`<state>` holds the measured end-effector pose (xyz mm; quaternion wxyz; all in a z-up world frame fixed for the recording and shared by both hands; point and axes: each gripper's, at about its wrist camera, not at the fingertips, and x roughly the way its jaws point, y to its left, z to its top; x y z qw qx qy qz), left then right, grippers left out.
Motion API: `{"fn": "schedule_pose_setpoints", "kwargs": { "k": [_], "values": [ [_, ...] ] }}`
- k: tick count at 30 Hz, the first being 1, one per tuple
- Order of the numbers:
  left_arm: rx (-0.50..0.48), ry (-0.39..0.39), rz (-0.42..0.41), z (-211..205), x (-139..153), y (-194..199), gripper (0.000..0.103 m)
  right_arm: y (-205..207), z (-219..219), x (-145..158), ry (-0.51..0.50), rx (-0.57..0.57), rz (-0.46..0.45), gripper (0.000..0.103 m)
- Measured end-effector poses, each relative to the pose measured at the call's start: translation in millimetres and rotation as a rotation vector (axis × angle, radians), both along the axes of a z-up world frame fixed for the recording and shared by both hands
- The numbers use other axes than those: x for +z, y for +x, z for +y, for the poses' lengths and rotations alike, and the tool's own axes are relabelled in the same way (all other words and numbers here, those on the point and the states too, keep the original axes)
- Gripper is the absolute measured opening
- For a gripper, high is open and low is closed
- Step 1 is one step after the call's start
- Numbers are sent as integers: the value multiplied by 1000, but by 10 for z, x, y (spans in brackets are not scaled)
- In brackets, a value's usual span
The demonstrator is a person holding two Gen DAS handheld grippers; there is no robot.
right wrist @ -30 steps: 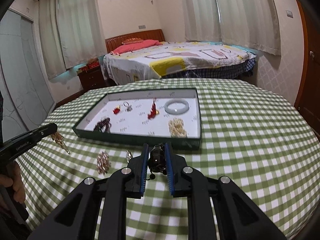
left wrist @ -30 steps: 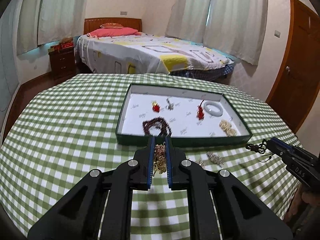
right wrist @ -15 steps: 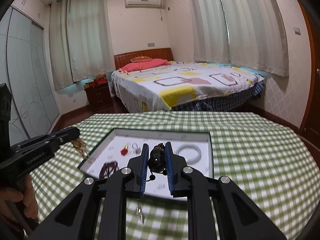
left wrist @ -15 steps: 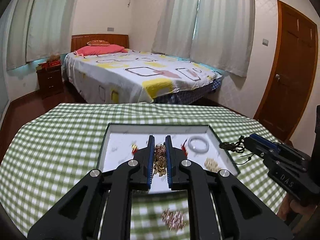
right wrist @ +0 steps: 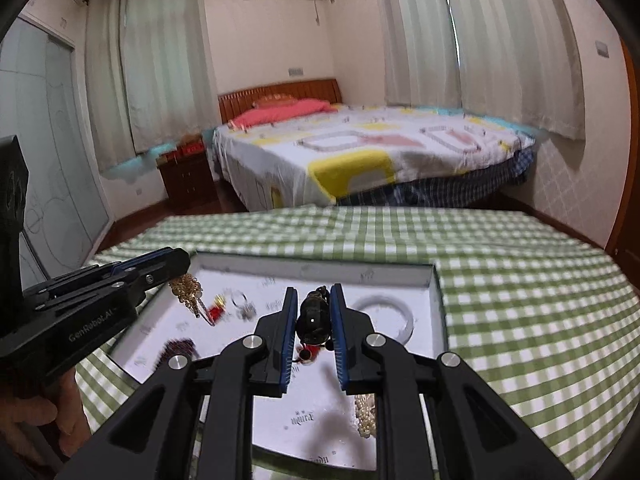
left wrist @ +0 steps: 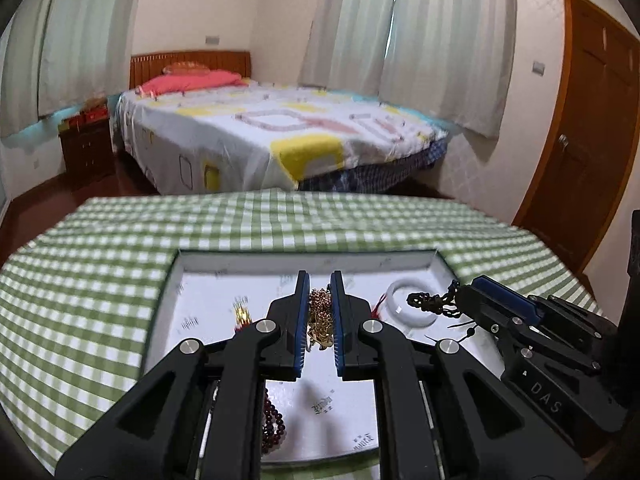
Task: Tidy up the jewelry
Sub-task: 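Carry the gold chain and black necklace into the tray and open both tools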
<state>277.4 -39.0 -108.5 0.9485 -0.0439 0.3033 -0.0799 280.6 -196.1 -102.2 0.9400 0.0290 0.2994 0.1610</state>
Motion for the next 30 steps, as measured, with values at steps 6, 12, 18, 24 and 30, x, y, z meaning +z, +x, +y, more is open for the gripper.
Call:
{"fn": "schedule_pose_setpoints", "kwargs": {
  "k": [6,12,18,24,30],
  "values": [
    [2,20,92,-26,-372,185,11,170,33,-334,-26,4,104,17],
    [-3,42,151,-53,-544,257,11,228,45,-467,-42,7,163,17],
    [-10,58,200,-78,-650,317,11,295,42,-517,-50,15,200,18],
    [-11,58,230,-83,-709,347,11,318,57,-550,-52,22,226,18],
    [4,51,242,-61,-715,363,11,317,48,-558,-48,14,231,18]
  ]
}}
